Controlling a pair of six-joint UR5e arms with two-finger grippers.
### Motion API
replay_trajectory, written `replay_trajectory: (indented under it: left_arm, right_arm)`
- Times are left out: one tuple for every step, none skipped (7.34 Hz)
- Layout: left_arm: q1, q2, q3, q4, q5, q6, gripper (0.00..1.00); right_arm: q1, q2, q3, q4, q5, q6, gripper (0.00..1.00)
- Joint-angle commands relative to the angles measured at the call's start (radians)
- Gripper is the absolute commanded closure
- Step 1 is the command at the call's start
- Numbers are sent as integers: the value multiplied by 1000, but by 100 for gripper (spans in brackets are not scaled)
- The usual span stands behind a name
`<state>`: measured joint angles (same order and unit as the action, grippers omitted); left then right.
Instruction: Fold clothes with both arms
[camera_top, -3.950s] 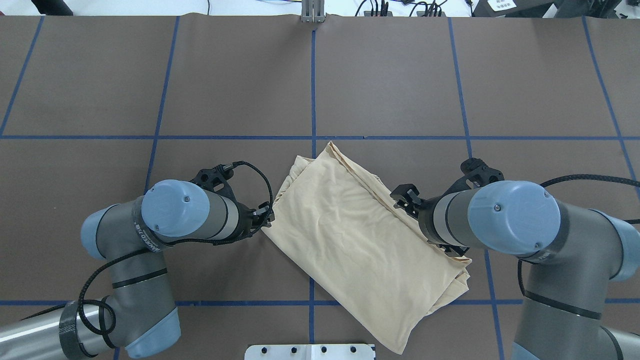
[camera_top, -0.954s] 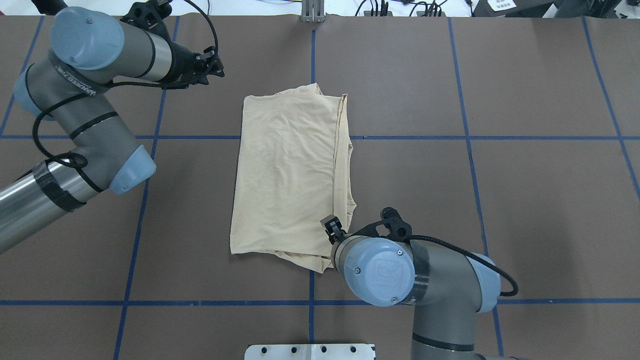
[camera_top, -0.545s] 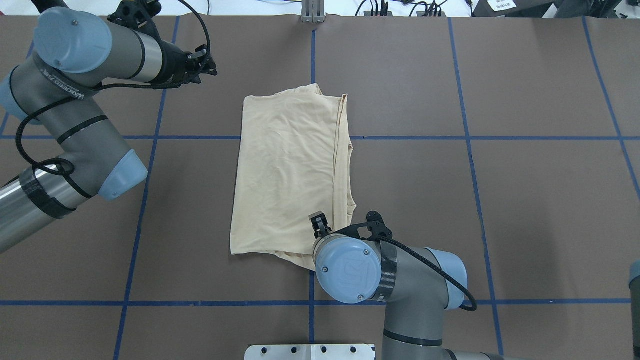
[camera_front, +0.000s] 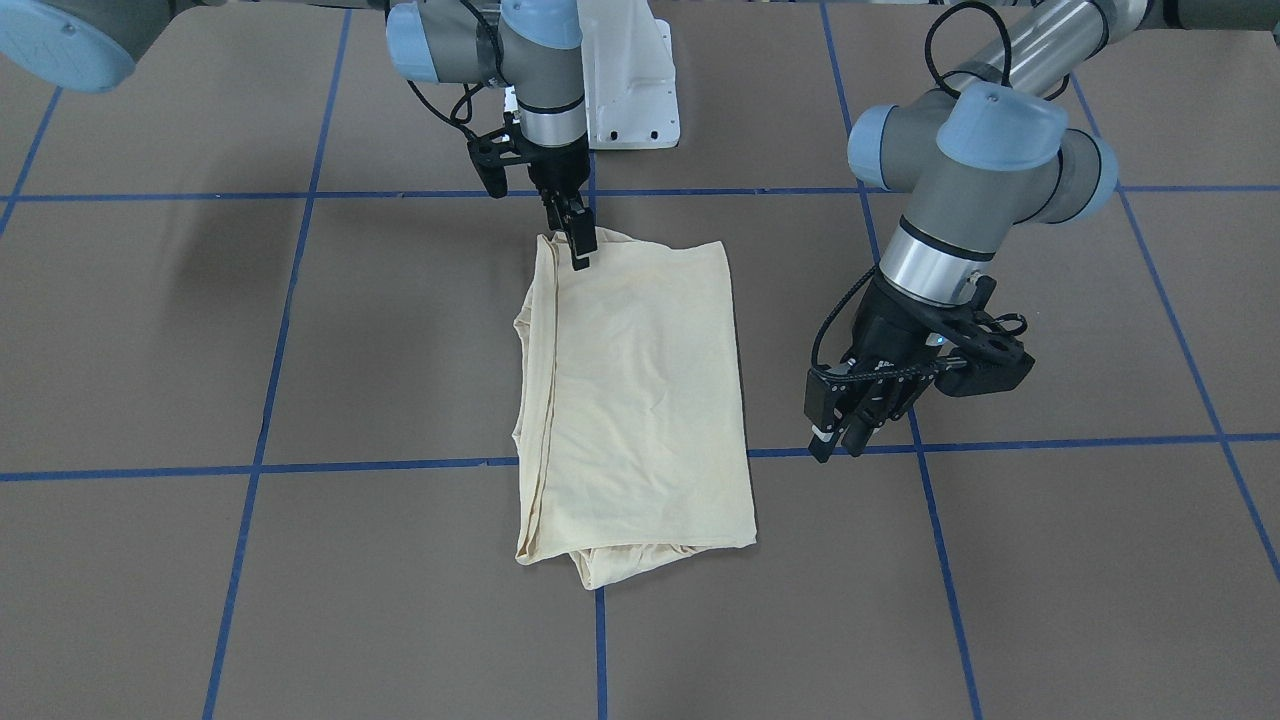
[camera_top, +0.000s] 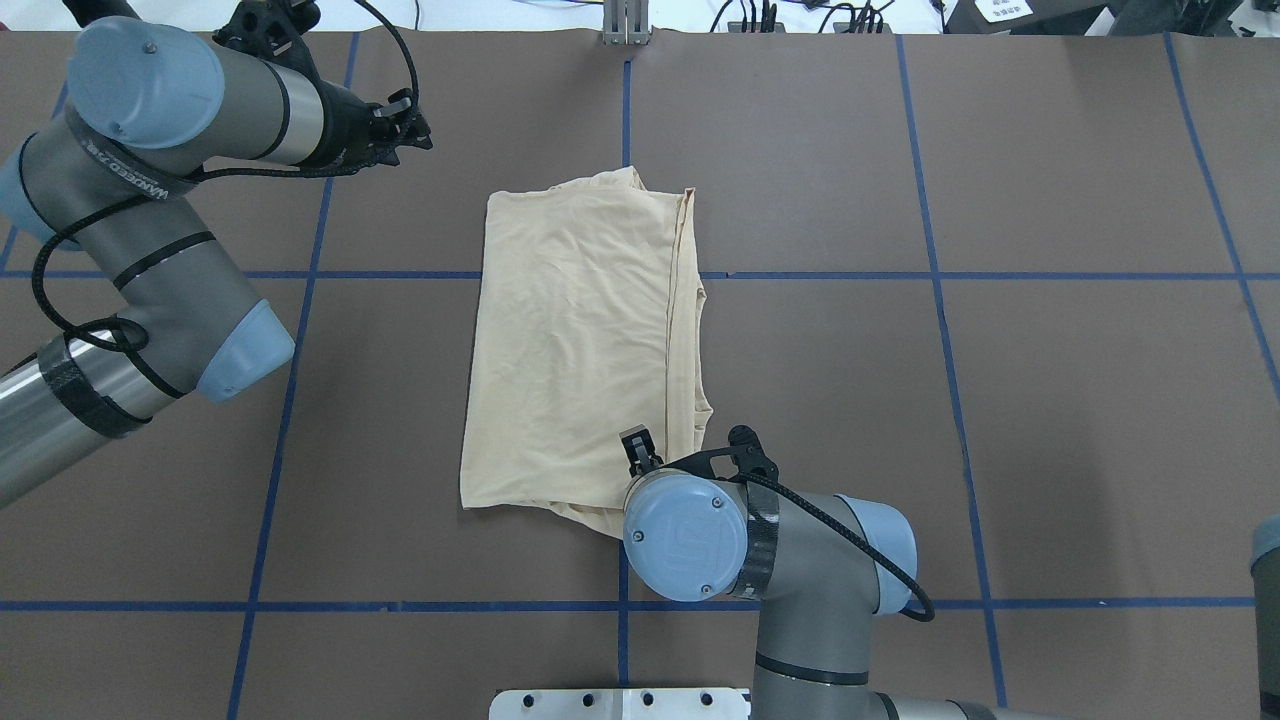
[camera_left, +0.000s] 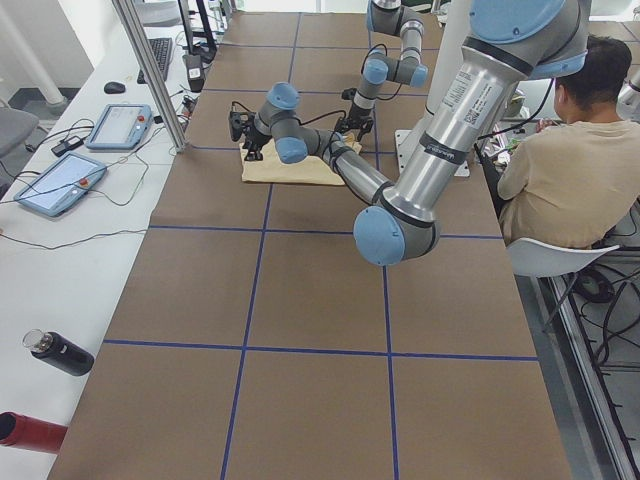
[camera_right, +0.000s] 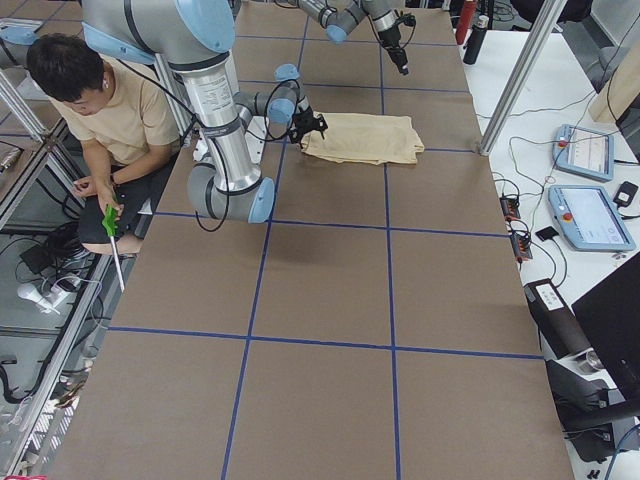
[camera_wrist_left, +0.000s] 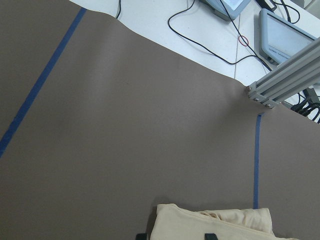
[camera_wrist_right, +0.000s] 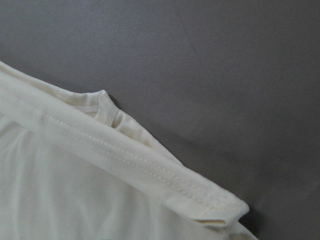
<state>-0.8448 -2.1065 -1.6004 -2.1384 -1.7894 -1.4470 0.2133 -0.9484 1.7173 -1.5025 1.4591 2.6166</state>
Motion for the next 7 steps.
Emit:
replay_trajectory:
  left_arm:
    - [3,-1,4,0,5,-3,52]
    - [3,-1,4,0,5,-3,52]
    - [4,-1,4,0,5,-3,52]
    - [4,-3,4,0,5,-3,52]
    - [4,-4,4,0,5,-4,52]
    - [4,-4,4,0,5,-4,51]
    - [6,-4,5,0,5,-4,51]
  right_arm:
    - [0,7,-22,15,6,-1,4]
    - [0,8,-21,11,10,-1,6]
    - [0,7,-18,7,32,-1,15]
    - [-8,7,-22,4,32,0,51]
    - [-8,5,-18,4,35,-1,100]
    - [-12,2,-15,5,35,-12,100]
    - [-12,5,-5,4,35,-13,100]
